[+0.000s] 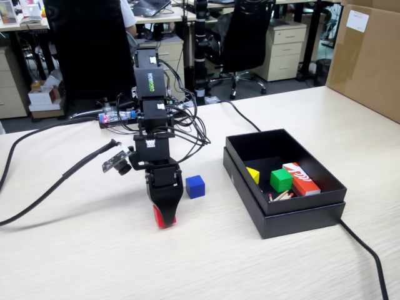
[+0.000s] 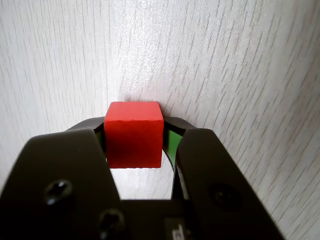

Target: Put the red cube on top of the blue cube

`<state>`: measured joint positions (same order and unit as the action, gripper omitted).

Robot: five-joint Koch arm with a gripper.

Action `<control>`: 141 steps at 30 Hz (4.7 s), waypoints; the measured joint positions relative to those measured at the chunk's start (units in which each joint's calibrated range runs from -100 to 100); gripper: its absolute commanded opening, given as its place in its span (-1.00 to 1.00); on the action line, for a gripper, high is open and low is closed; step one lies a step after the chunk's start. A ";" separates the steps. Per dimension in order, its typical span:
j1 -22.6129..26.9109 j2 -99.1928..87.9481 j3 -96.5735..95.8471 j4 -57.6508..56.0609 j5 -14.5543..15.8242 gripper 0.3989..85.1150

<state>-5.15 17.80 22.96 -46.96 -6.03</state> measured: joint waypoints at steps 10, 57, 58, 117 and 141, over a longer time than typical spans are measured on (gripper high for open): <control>-0.15 -5.05 -0.27 -3.56 1.37 -0.99; 7.42 -31.72 -18.90 -6.27 10.50 -0.99; 7.42 -31.33 -18.90 -6.12 10.55 -0.99; 8.01 -36.38 -27.48 -4.41 9.13 0.15; 6.94 -92.43 -71.75 1.86 4.74 0.16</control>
<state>1.78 -74.63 -48.79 -45.10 -1.29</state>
